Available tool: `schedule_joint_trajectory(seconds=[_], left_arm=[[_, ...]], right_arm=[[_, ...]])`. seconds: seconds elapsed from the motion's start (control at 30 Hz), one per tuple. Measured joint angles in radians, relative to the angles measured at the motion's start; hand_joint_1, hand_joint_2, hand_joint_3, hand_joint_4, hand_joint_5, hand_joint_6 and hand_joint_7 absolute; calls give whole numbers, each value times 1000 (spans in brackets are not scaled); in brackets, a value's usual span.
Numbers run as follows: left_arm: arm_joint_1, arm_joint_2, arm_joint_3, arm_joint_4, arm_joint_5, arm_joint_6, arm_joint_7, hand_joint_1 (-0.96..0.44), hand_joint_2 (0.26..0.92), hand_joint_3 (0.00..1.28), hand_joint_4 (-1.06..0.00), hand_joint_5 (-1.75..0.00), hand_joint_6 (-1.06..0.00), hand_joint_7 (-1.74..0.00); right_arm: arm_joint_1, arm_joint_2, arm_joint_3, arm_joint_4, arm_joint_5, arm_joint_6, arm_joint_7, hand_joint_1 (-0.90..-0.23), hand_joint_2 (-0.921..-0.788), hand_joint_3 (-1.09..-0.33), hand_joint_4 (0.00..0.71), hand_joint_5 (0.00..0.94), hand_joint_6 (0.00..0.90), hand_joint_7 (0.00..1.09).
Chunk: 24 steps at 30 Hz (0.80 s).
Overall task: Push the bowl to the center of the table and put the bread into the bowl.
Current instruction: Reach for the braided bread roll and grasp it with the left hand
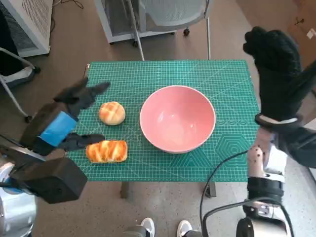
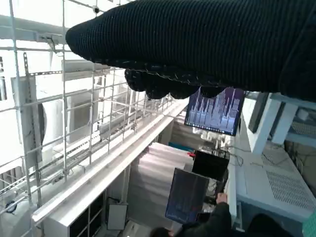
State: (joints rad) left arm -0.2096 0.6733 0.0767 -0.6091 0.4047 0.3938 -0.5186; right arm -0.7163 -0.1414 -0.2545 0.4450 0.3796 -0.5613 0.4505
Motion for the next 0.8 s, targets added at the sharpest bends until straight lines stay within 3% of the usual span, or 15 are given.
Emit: schedule_joint_trajectory(seconds=[0.43,0.8], left_arm=[[80,36,-37,79,25,-119,-4,-152,710,4,-212,0,-406,-36],[122,54,-94,144,83,-137,-15,-189,719,4,-208,0,-408,-15]], right_arm=[[0,4,19,-4,-2,17,-8,-579,-921,-560,365,7,433,30],[0,5,21,-4,4,26,-6,-587,-921,-557,370,7,431,25]])
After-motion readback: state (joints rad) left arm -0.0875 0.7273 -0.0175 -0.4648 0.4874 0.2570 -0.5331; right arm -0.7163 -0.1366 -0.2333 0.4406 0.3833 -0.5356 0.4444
